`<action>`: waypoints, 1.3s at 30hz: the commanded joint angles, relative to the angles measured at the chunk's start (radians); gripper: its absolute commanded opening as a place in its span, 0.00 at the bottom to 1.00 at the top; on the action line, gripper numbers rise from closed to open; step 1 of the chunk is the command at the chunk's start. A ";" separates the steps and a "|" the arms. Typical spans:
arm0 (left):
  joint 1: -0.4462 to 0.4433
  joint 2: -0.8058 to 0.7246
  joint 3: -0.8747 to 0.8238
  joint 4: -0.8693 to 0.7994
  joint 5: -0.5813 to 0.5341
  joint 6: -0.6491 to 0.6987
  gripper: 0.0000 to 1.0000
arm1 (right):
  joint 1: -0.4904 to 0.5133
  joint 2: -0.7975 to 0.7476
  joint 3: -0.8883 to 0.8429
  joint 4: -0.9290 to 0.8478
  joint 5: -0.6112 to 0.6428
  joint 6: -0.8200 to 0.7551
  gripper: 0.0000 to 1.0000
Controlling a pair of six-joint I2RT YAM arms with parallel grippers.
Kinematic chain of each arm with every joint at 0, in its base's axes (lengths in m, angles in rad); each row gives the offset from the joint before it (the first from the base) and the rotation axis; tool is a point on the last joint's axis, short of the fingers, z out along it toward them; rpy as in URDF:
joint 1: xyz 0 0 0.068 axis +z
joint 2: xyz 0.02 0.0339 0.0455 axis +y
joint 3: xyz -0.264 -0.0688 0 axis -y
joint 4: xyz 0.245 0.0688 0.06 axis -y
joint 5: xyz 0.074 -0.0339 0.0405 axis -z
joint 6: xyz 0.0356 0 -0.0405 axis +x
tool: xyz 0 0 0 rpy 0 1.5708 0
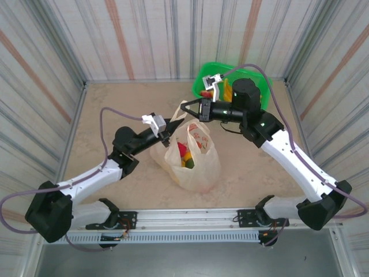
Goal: Place the fake fruits into the plastic bag and tie a complex knot
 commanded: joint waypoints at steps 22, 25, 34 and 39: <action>0.002 -0.129 0.126 -0.514 -0.094 0.025 0.00 | 0.021 -0.259 -0.027 -0.157 0.386 -0.560 0.76; 0.015 -0.119 0.156 -0.568 -0.086 0.000 0.00 | 0.034 -0.349 -0.103 -0.114 0.428 -0.649 0.83; 0.040 -0.117 0.175 -0.629 -0.069 -0.024 0.00 | 0.111 -0.448 -0.235 -0.110 0.273 -0.747 0.94; 0.053 -0.103 0.174 -0.618 -0.052 -0.033 0.00 | 0.201 -0.383 -0.241 -0.122 0.239 -0.809 0.99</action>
